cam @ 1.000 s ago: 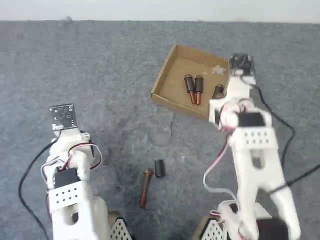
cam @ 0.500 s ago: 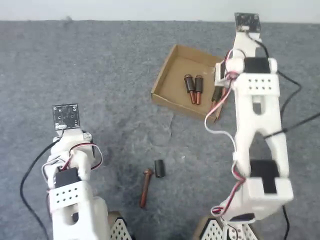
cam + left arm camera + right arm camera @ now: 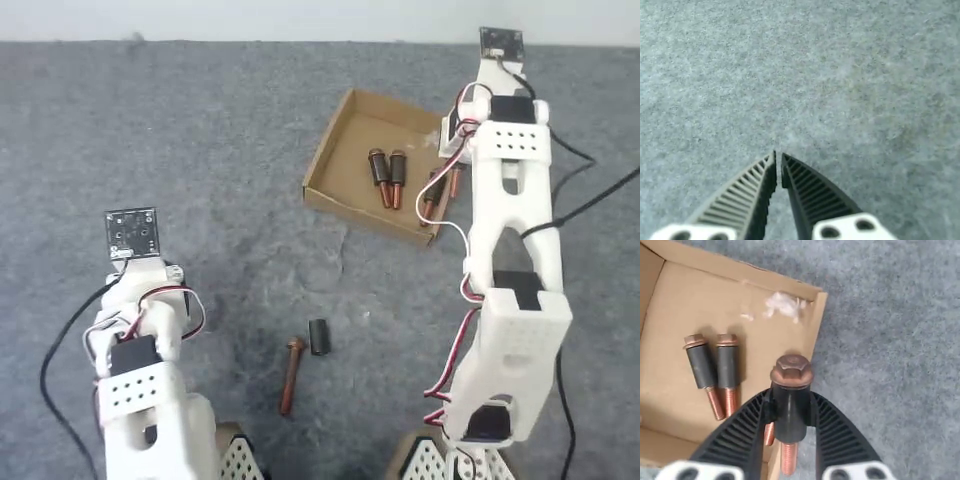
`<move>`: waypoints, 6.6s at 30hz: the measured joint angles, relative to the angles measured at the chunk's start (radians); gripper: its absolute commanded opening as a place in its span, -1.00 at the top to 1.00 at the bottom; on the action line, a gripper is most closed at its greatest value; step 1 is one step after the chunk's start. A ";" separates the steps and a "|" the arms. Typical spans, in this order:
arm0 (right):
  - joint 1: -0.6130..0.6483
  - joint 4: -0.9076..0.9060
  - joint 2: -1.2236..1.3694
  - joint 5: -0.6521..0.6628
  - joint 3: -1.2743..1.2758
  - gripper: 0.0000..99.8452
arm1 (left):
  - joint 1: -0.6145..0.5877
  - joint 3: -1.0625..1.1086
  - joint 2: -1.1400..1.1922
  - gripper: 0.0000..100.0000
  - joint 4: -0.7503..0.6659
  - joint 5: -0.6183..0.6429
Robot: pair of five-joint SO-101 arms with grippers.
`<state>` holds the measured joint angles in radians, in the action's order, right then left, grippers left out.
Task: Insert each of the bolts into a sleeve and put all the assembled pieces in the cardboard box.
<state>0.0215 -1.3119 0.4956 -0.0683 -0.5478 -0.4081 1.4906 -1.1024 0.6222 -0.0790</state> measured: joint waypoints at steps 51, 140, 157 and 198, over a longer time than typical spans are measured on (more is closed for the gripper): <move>0.161 -0.442 -0.189 0.032 0.048 0.99 | 0.060 0.000 0.000 0.97 0.000 -0.002; 0.922 0.083 -0.388 -0.196 1.051 0.77 | 0.060 0.000 0.000 0.97 0.000 -0.031; 0.824 0.196 -0.400 -0.187 1.122 0.98 | 0.060 0.000 0.000 0.97 0.000 -0.031; 0.101 0.361 -0.531 0.107 1.171 0.99 | 0.813 -0.434 0.514 0.52 0.655 0.218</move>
<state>0.1227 -0.9513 -0.0353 0.0391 0.6229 0.4051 1.0564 -0.5884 1.2774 0.1389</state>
